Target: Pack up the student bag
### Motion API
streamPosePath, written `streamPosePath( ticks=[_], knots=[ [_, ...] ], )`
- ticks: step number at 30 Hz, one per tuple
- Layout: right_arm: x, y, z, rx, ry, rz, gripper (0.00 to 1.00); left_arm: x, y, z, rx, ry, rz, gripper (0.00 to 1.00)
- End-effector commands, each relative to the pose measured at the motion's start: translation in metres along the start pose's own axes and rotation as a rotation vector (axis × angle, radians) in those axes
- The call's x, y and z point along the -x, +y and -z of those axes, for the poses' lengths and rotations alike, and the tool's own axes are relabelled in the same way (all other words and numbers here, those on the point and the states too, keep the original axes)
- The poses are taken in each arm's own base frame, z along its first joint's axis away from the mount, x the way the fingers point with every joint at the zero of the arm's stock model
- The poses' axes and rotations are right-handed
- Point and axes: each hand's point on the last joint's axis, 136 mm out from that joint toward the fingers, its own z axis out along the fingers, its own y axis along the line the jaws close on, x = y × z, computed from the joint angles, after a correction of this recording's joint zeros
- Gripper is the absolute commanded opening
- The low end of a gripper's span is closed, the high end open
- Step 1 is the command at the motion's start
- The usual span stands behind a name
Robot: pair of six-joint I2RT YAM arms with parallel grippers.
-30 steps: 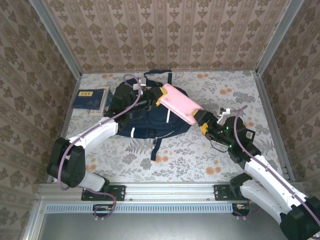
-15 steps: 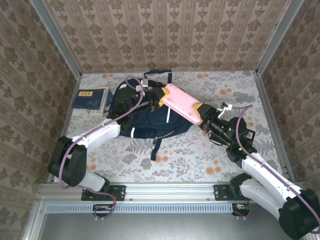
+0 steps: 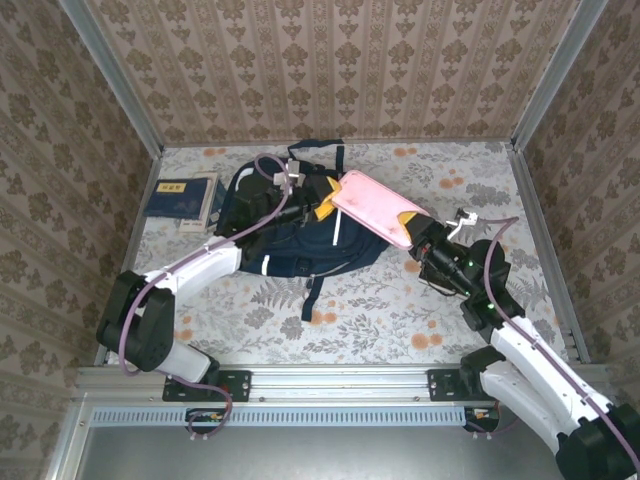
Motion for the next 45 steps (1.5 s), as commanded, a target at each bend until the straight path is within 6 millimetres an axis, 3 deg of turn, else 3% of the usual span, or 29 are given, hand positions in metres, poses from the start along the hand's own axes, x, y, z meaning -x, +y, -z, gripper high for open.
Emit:
streamPosePath(
  ticks=[1,4,11,17,23,27,45],
  knots=[
    [0.014,-0.009,0.016,-0.049,-0.064,0.052,0.28,0.013,0.012,0.015,0.154,-0.021,-0.145,0.65],
    [0.022,-0.03,0.031,-0.144,-0.105,0.08,0.28,0.02,0.029,0.012,0.323,0.019,-0.283,0.66],
    [0.035,-0.065,0.06,-0.274,-0.168,0.095,0.28,0.04,0.072,-0.028,0.463,0.116,-0.394,0.64],
    [0.036,-0.07,0.072,-0.294,-0.172,0.113,0.28,0.05,0.109,-0.055,0.519,0.162,-0.392,0.6],
    [0.033,-0.076,0.074,-0.302,-0.163,0.115,0.28,0.042,0.131,-0.075,0.495,0.206,-0.342,0.57],
    [0.032,-0.081,0.075,-0.302,-0.166,0.106,0.28,0.038,0.144,-0.082,0.492,0.223,-0.313,0.54],
    [0.025,-0.098,0.075,-0.308,-0.148,0.073,0.27,0.042,0.166,-0.104,0.535,0.252,-0.302,0.35]
  ],
)
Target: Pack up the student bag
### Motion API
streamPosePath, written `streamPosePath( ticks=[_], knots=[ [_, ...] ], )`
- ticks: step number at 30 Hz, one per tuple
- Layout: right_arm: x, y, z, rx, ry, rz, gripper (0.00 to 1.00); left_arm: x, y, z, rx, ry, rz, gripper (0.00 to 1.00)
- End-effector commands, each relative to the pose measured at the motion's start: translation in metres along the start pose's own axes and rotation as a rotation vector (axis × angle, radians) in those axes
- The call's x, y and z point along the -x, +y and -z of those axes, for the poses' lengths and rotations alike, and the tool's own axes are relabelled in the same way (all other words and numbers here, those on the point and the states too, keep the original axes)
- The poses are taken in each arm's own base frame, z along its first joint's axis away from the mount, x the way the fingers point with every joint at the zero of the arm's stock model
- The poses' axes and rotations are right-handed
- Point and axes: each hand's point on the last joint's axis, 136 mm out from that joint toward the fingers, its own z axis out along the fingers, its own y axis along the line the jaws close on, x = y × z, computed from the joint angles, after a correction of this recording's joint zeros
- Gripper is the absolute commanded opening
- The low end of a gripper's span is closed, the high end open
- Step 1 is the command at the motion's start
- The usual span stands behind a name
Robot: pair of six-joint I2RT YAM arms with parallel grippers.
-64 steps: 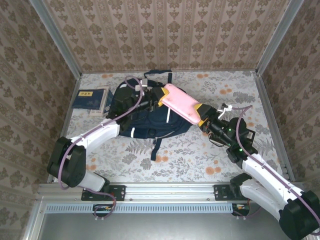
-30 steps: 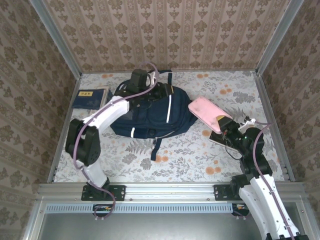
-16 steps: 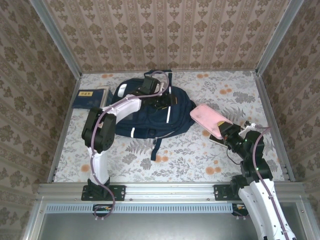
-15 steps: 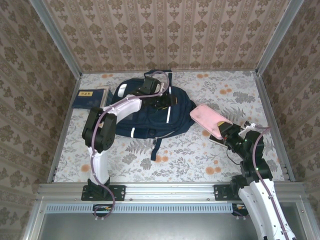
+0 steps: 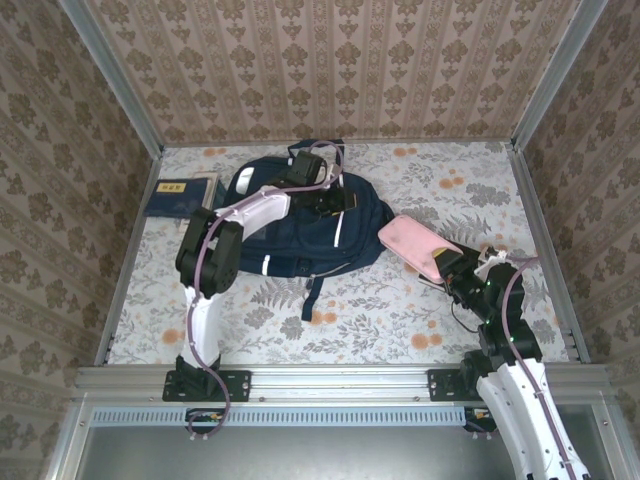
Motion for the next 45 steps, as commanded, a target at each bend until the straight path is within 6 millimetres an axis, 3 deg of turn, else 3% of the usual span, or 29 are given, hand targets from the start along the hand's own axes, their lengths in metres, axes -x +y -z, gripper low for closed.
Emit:
streamPosePath(
  ticks=[1,10,15,19,23,27,35,41,45],
  knots=[
    [-0.001,0.008,0.001,0.052,0.008,0.003,0.27,0.001,0.0,-0.007,0.026,0.017,-0.025,0.35],
    [-0.001,0.015,0.003,0.066,0.008,0.003,0.27,-0.006,0.032,-0.003,0.222,0.058,-0.062,0.31],
    [-0.001,0.018,0.004,0.07,0.01,0.005,0.27,-0.013,0.039,-0.006,0.258,0.096,-0.087,0.14],
    [-0.001,0.02,0.006,0.062,0.011,0.015,0.27,-0.012,0.033,0.001,0.252,0.097,-0.125,0.0],
    [0.006,0.013,0.016,-0.056,-0.015,0.083,0.28,0.0,0.005,0.026,0.191,0.074,-0.178,0.0],
    [0.014,0.022,0.024,-0.111,-0.034,0.181,0.34,0.005,-0.037,0.058,0.085,0.093,-0.266,0.0],
    [0.02,0.04,0.022,-0.141,0.0,0.26,0.32,0.002,-0.086,0.13,-0.06,0.064,-0.306,0.0],
    [0.017,0.057,0.021,-0.087,0.031,0.295,0.31,-0.005,-0.128,0.179,-0.281,0.022,-0.244,0.0],
    [-0.001,0.079,0.012,0.067,0.134,0.282,0.32,-0.009,-0.154,0.208,-0.386,0.005,-0.246,0.0]
  ],
)
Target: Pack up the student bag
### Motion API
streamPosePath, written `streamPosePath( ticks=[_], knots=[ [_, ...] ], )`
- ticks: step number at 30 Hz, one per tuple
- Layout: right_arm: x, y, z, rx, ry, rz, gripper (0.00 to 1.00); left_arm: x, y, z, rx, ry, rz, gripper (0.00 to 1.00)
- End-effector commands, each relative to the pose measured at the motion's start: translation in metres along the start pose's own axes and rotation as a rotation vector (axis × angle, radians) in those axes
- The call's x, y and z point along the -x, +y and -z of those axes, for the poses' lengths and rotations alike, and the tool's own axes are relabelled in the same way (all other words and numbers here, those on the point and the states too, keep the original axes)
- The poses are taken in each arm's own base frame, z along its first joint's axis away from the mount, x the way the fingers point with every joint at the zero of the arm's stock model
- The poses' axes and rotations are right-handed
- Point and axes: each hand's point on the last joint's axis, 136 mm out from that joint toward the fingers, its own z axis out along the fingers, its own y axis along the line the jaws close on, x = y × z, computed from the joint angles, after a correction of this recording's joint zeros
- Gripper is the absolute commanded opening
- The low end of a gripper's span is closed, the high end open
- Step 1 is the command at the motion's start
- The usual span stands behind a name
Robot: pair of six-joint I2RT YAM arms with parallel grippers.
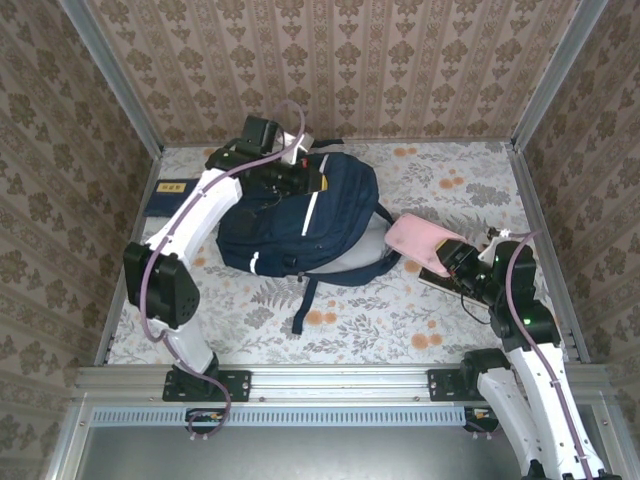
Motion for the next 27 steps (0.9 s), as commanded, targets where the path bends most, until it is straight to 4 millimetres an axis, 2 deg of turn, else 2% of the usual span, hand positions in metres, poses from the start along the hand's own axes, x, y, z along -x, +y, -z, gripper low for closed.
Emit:
streamPosePath(
  ticks=[1,5,13,21,27],
  knots=[
    [-0.002,0.047,0.001,0.227,0.051,0.042,0.32,0.007,-0.076,0.036,-0.255,-0.046,-0.091,0.0],
    [-0.01,0.067,-0.004,0.342,0.118,0.014,0.32,0.013,-0.094,0.06,-0.347,-0.074,-0.075,0.0],
    [-0.035,0.089,-0.036,0.337,0.212,0.039,0.33,0.012,-0.116,0.079,-0.454,-0.085,-0.077,0.0],
    [-0.068,0.121,-0.092,0.287,0.31,0.121,0.38,0.011,-0.127,0.091,-0.509,-0.101,-0.09,0.0],
    [-0.105,0.119,-0.148,0.094,0.371,0.241,0.45,0.011,-0.134,0.097,-0.534,-0.114,-0.106,0.0]
  ],
)
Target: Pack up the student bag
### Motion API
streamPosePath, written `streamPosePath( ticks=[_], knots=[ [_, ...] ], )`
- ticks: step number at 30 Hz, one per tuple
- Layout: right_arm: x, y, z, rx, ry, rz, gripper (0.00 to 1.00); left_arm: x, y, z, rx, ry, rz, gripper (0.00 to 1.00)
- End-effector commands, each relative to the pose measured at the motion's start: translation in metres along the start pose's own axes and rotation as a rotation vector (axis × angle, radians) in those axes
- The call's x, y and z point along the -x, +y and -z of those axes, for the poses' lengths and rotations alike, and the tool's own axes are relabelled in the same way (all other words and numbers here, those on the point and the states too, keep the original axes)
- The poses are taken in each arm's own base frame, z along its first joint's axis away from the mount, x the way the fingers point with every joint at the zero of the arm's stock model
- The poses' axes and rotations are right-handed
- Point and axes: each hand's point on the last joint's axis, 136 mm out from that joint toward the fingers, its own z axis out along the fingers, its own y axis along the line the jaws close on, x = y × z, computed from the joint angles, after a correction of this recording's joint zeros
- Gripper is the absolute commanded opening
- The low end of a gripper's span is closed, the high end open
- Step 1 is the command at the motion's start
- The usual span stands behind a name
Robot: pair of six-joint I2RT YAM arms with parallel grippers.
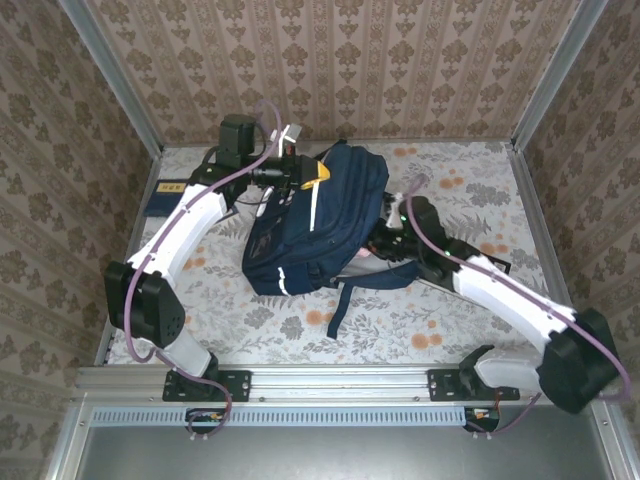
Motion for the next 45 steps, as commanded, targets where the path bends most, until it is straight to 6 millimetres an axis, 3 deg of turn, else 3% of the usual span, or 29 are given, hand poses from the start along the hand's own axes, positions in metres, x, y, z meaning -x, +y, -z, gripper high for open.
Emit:
streamPosePath(
  ticks=[1,3,5,8,11,17,24,27,32,34,37,45],
  knots=[
    [0.009,0.007,-0.027,-0.083,-0.035,0.07,0.46,-0.004,-0.086,0.029,-0.172,-0.029,-0.271,0.0],
    [0.003,0.001,-0.05,-0.108,-0.006,0.051,0.56,-0.001,-0.088,0.032,-0.183,-0.041,-0.267,0.0],
    [0.002,-0.001,-0.063,-0.12,0.006,0.036,0.75,0.003,-0.088,0.035,-0.185,-0.058,-0.257,0.0],
    [0.008,0.003,-0.058,-0.13,-0.027,0.071,0.93,0.007,-0.086,0.041,-0.179,-0.08,-0.248,0.0],
    [0.015,0.008,-0.043,-0.142,-0.059,0.123,0.99,0.01,-0.084,0.043,-0.181,-0.092,-0.24,0.0],
    [0.016,0.003,-0.023,-0.156,-0.083,0.127,1.0,0.018,-0.079,0.047,-0.185,-0.125,-0.214,0.0],
    [0.028,-0.002,0.001,-0.043,-0.111,0.044,1.0,0.024,-0.077,0.051,-0.227,-0.164,-0.171,0.0],
    [0.031,0.011,-0.01,0.086,-0.079,-0.041,0.99,0.028,-0.08,0.052,-0.276,-0.188,-0.155,0.0],
    [0.034,0.047,-0.051,0.288,-0.02,-0.206,0.95,0.033,-0.086,0.057,-0.344,-0.236,-0.131,0.0],
    [0.033,0.051,-0.067,0.283,-0.013,-0.234,0.95,0.036,-0.087,0.06,-0.376,-0.256,-0.12,0.0],
    [0.033,0.037,-0.079,0.206,-0.014,-0.239,0.95,0.042,-0.087,0.067,-0.422,-0.283,-0.099,0.0],
    [0.058,-0.022,-0.008,-0.194,-0.158,0.018,1.0,0.049,-0.069,0.079,-0.392,-0.329,-0.071,0.0]
  ],
)
